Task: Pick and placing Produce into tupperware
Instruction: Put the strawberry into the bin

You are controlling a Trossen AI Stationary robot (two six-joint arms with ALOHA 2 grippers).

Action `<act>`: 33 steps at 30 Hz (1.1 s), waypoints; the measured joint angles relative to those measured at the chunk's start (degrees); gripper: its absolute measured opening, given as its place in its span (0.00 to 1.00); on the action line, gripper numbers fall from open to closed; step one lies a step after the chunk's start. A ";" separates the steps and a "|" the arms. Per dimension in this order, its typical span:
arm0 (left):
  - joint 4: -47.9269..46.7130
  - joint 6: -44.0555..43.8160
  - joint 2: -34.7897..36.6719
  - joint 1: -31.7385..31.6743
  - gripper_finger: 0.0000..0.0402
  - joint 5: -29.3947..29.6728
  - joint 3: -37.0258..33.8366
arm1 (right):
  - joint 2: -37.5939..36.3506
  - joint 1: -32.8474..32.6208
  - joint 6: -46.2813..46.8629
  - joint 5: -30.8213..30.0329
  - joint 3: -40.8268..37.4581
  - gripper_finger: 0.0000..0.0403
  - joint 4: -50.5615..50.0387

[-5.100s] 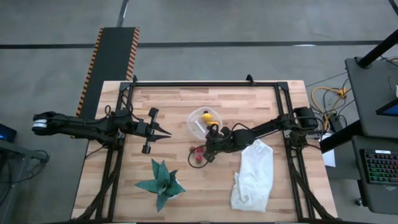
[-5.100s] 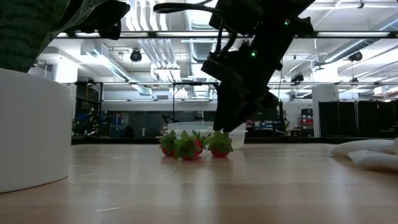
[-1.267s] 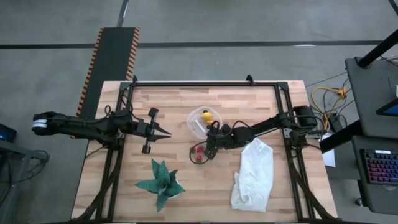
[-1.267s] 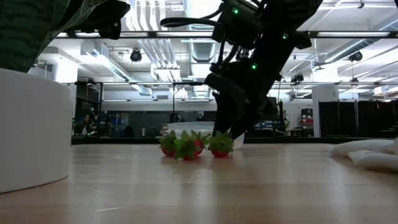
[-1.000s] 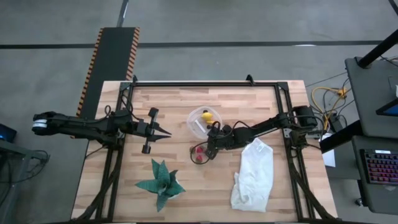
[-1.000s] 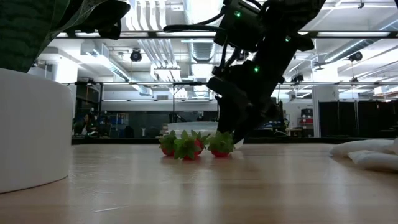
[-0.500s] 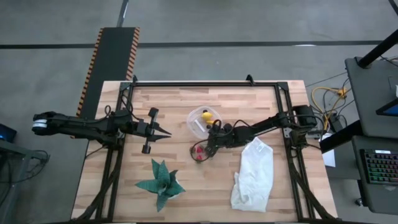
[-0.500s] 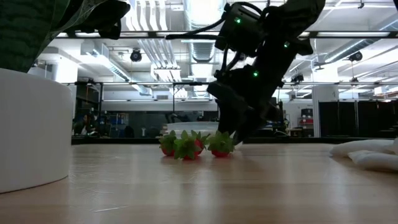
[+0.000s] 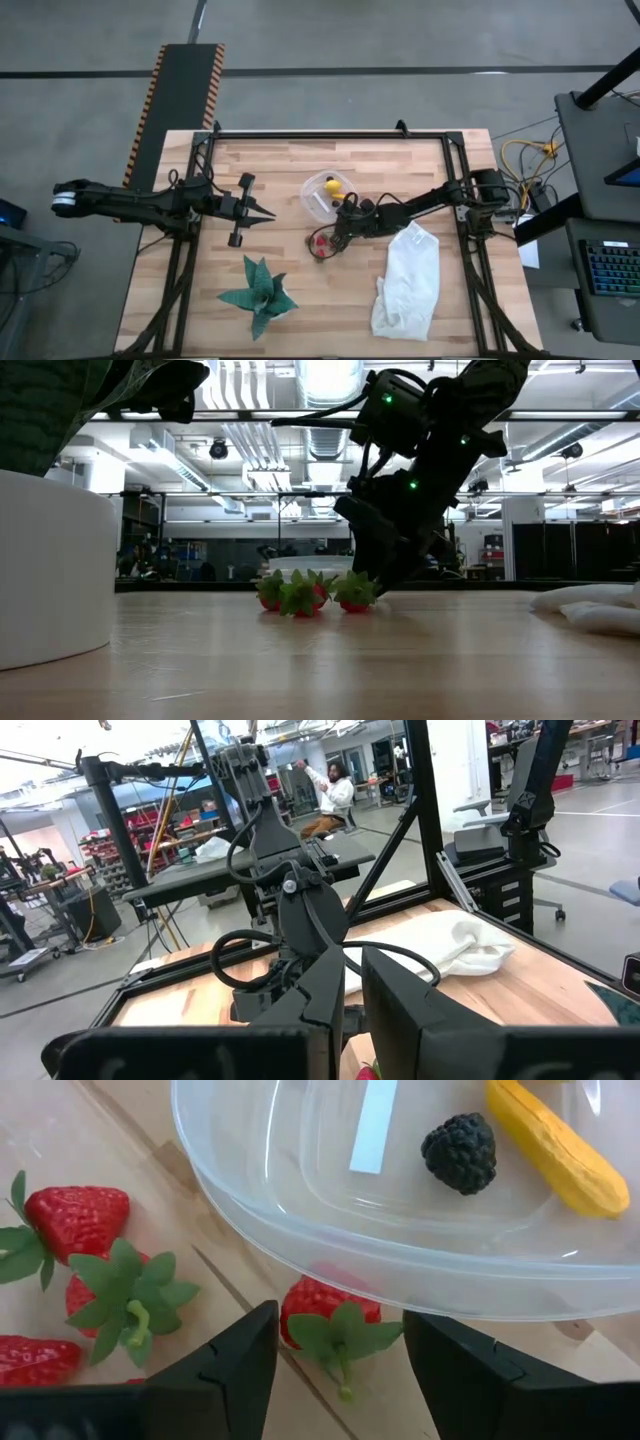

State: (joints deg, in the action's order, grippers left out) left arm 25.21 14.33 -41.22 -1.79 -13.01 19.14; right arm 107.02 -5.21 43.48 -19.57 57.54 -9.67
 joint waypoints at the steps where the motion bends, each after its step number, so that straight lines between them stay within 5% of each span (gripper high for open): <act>1: 0.00 0.00 -0.01 -0.02 0.06 0.01 0.00 | 0.00 0.00 -0.02 0.00 0.00 0.50 0.00; 17: 0.00 0.02 0.01 -0.01 0.06 0.01 0.00 | -0.07 0.00 -0.44 -0.04 -0.50 0.32 -0.20; 33: 0.00 0.02 0.01 -0.02 0.06 0.00 0.00 | -0.22 -0.02 -0.81 4.20 -0.39 0.31 -0.63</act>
State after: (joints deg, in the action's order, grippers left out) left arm 25.21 14.35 -41.21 -1.80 -13.00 19.14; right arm 106.80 -5.23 42.68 -15.38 57.14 -10.31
